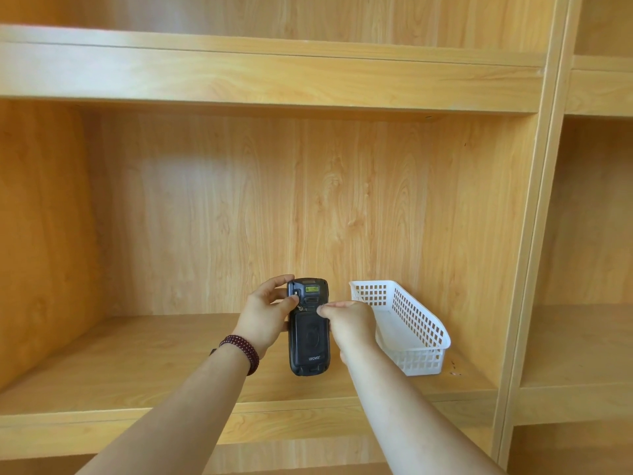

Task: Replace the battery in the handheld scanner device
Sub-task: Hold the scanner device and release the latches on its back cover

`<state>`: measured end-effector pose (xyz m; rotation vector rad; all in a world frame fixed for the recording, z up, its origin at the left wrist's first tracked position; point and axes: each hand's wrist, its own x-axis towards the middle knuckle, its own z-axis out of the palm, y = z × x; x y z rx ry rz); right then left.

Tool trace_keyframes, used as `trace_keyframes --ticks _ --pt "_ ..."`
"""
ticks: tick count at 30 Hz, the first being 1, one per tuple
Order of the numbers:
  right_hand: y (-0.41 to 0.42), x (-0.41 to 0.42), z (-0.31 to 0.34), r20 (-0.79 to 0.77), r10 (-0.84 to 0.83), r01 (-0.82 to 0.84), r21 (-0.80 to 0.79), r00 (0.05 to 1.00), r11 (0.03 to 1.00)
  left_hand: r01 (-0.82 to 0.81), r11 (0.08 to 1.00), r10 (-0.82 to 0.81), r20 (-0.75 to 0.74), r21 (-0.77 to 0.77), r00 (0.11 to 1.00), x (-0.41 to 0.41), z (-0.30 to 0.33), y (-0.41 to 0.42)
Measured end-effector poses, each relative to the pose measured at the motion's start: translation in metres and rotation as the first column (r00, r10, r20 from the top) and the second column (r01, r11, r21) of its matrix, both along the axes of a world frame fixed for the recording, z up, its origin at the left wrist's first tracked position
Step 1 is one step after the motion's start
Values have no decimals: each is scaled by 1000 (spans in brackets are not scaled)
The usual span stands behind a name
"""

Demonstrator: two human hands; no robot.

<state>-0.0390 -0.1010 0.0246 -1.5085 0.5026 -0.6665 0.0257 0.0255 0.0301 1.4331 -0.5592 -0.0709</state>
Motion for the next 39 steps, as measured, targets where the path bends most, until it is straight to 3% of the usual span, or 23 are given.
trace_keyframes --ticks 15,24,29,37,39 --pt "6 3 -2 2 24 -24 9 1000 1000 -38 999 36 68 39 997 -3 -1 1" --pt "11 8 -3 1 33 -33 -179 999 983 -60 995 54 80 80 995 -1 2 1" --pt "7 2 -13 84 -36 55 -234 996 971 -5 1000 5 -1 18 1000 -1 4 5" --pt "4 -2 -18 106 -17 51 -335 994 941 39 999 -39 -49 3 998 -1 1 5" --pt "5 -6 -15 111 -39 84 -439 993 894 52 998 -54 -73 -21 996 -1 2 6"
